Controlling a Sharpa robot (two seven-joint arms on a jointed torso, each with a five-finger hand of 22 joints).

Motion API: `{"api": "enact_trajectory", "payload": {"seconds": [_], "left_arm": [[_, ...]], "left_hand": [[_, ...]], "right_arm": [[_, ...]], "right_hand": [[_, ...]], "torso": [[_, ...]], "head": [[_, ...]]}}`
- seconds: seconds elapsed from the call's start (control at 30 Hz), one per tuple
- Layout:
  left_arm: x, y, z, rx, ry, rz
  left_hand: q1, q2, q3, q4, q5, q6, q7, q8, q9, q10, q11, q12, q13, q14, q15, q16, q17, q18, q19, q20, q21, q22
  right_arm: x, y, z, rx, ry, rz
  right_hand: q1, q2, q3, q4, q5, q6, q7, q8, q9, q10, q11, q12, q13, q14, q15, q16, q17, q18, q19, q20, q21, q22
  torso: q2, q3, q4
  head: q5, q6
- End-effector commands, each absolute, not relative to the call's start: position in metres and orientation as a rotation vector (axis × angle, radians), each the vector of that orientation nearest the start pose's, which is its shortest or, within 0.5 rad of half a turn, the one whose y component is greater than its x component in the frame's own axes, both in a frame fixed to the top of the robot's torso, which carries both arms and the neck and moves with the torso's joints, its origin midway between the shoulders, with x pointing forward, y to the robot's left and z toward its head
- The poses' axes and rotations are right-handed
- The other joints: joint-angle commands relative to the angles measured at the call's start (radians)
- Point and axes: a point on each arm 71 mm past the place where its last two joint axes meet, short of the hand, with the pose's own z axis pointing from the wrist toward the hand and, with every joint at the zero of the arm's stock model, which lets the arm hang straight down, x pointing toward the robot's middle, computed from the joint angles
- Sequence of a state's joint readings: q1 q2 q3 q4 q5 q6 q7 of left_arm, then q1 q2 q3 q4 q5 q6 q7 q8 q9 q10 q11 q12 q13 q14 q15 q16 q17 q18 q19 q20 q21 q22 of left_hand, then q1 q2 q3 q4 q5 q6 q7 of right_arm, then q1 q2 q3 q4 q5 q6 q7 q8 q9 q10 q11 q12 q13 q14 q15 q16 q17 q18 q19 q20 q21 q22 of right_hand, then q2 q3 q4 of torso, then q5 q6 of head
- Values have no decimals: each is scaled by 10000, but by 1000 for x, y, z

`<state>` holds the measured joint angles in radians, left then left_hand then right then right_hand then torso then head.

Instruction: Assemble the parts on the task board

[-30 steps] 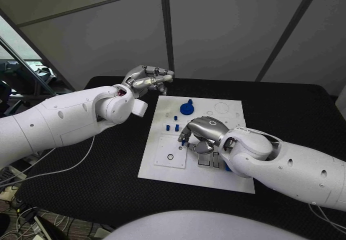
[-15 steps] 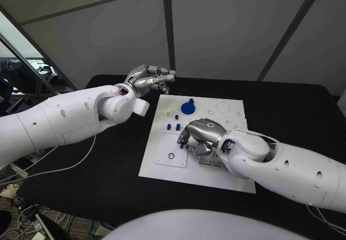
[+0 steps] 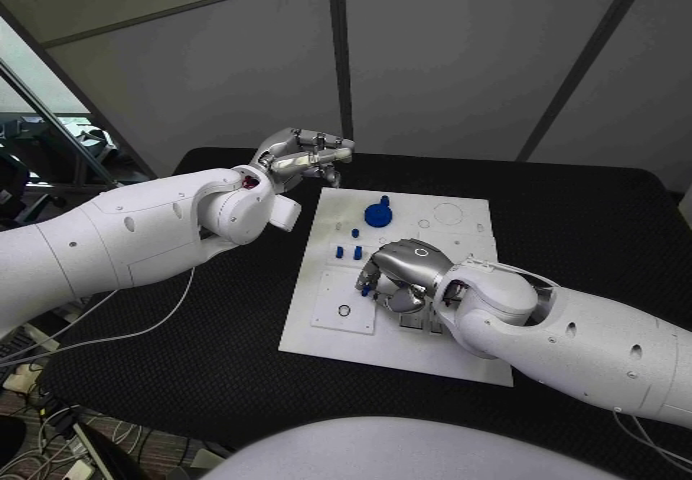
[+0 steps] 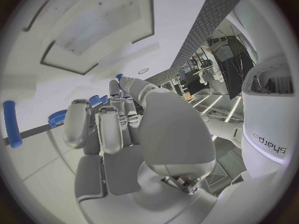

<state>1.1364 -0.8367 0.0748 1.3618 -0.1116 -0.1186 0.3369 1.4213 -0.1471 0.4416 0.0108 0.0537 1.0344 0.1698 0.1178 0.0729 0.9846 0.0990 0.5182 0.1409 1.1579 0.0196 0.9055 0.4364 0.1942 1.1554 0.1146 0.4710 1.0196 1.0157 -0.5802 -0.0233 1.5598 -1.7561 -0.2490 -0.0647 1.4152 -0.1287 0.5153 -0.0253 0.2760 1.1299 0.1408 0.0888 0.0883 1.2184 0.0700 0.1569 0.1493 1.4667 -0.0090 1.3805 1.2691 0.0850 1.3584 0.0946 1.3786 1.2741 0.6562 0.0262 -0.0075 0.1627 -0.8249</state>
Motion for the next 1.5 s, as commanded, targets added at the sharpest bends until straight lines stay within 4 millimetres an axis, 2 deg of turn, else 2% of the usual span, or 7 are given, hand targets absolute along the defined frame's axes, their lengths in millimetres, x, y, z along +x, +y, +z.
{"api": "enact_trajectory", "payload": {"seconds": [0.03, 0.23, 0.5, 0.8, 1.07, 1.33, 1.5], "left_arm": [[516, 246, -180, -10543, 14519, -15847], [516, 246, -180, -10545, 14531, -15848], [516, 245, -180, -10546, 14555, -15861], [516, 246, -180, -10551, 14552, -15846], [516, 246, -180, -10558, 14543, -15825], [517, 245, -180, -10555, 14566, -15850], [517, 246, -180, -10568, 14558, -15820]], "left_hand": [[-84, 27, -14, -58, 41, -67, 19, 32, 7, -60, 0, 30, 6, -75, -15, -61, -9, -114, -58, 10, -34, -9], [-84, 27, -14, -58, 41, -67, 19, 32, 7, -60, 0, 30, 6, -75, -15, -61, -9, -114, -58, 10, -34, -9], [-95, 31, -16, -54, 41, -69, 21, 35, 7, -68, 1, 41, 4, -67, -14, -87, -30, -114, -59, 11, -47, -21], [-95, 31, -16, -54, 41, -69, 21, 35, 7, -68, 1, 41, 4, -67, -14, -87, -30, -114, -59, 11, -47, -21], [-95, 31, -16, -54, 41, -69, 21, 35, 7, -68, 1, 41, 4, -67, -14, -87, -30, -114, -59, 11, -47, -21], [-89, 37, -12, -61, 42, -70, 19, 39, 7, -75, 0, 52, 2, -57, -16, -111, -51, -114, -59, 11, -59, -32], [-89, 37, -12, -61, 42, -70, 19, 39, 7, -75, 0, 52, 2, -57, -16, -111, -51, -114, -59, 11, -59, -32]], "right_arm": [[412, -50, -247, -5818, 16646, 8858], [413, -49, -248, -5836, 16643, 8808], [412, -46, -249, -5967, 16789, 8741], [413, -47, -252, -6114, 17134, 8548], [414, -48, -248, -5723, 16537, 8710], [410, -50, -237, -4957, 15504, 9293], [404, -58, -230, -4544, 15058, 9509]], "right_hand": [[-103, -16, 57, -23, -32, -26, 75, -30, 14, -11, 30, -45, -11, 548, 14, 49, -7, -146, 35, 42, 55, 2], [-103, -16, 57, -23, -32, -26, 75, -30, 14, -11, 30, -45, -11, 548, 14, 49, -7, -146, 35, 42, 55, 2], [-193, -27, 7, -5, -118, -67, 94, -60, 4, -46, 50, -88, -18, 541, 32, 54, -20, -141, 8, 58, 41, -18], [-624, -216, -302, 159, 123, -524, 239, -267, -107, -433, 201, -372, -119, 507, 158, 46, -101, -121, -79, 166, -31, -109], [-811, -366, -471, 221, 63, -915, 400, -275, -184, -1160, 422, -670, -309, 433, 347, -40, -286, -28, -390, 333, -327, -526], [-863, -452, -623, 224, -26, -1217, 393, -248, -200, -1454, 465, -627, -383, 394, 387, -85, -385, 12, -496, 396, -447, -682], [-943, -529, -819, 253, -38, -1575, 326, -264, -216, -1559, 432, -496, -402, 393, 370, -62, -378, 19, -494, 397, -474, -706]], "torso": [[-1, 1, -8], [3, 1, 8], [0, -4, -6], [-7, -5, 0], [-12, -6, -9], [-6, 5, 4], [-24, 9, -27]], "head": [[-15, -7], [-12, 6], [11, -18], [19, -41], [10, -27], [-6, 40], [3, 64]]}}
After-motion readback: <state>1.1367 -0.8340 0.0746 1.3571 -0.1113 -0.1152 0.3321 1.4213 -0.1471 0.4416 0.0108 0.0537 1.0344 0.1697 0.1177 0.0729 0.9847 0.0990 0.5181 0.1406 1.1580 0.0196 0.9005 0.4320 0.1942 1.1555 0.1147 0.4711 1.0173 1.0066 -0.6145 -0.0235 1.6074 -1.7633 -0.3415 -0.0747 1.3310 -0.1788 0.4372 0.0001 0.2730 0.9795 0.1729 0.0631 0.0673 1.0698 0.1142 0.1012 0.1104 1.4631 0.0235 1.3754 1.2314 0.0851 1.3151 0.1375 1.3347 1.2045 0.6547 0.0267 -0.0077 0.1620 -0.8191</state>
